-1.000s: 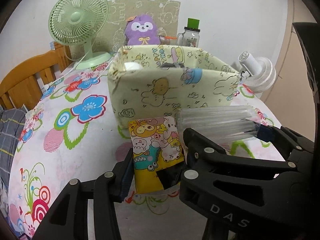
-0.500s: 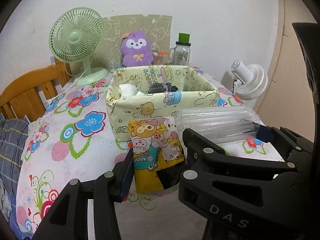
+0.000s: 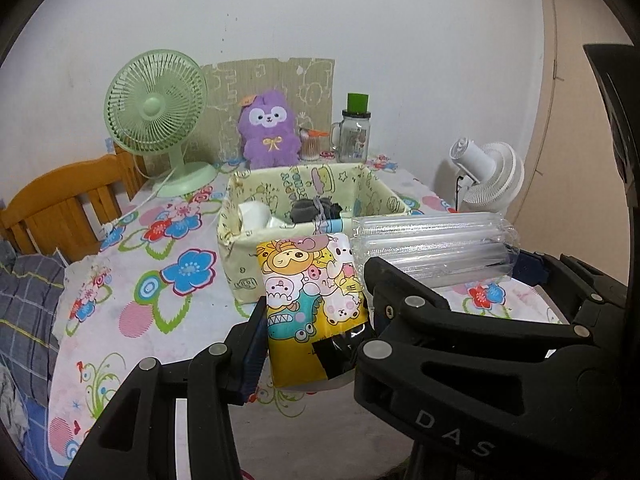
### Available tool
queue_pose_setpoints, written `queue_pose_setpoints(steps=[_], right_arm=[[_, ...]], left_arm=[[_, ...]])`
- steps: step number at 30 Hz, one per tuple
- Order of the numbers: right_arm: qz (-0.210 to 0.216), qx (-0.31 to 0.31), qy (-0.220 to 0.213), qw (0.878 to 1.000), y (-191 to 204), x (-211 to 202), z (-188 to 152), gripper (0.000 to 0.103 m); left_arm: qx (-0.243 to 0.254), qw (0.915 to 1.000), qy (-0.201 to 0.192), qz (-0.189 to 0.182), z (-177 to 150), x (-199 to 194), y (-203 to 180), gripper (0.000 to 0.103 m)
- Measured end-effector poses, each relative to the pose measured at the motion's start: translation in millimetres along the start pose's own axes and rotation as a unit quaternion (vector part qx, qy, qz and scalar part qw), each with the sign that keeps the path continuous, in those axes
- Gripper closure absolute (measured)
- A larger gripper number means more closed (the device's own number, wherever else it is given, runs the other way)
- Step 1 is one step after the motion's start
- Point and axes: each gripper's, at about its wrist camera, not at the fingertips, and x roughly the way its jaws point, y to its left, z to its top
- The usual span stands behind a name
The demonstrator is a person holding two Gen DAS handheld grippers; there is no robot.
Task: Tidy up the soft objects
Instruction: 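Lift the clear bundle and yellow pack and carry them over the box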
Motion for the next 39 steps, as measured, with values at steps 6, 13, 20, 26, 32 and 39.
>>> queue_pose_setpoints(steps=[6,13,20,26,32,39], right_arm=[[0.005,-0.001,-0.014,1.0,2,-14,8,0.013],[0.009,-0.005,-0.032,0.999,6,-27,20,0.013],[0.011,-0.011,-0.043,0.999,10,-34,34,0.013],[0.011,-0.01,-0.053,0.998,9,-34,46,0.013],[0.01,-0.009,-0.058,0.998,8,-33,55,0.013],[0.01,-0.008,-0.057,0.998,6,-27,62,0.013]], left_arm=[[0.003,0.9998,-0.017,0.007,10,-15,0,0.05],[0.004,0.9995,-0.031,0.011,21,-25,3,0.05],[0.006,0.9989,-0.043,0.015,33,-30,5,0.05],[0.007,0.9986,-0.05,0.015,44,-30,5,0.05],[0.008,0.9984,-0.054,0.015,52,-28,5,0.05],[0.007,0.9985,-0.052,0.013,61,-19,6,0.05]])
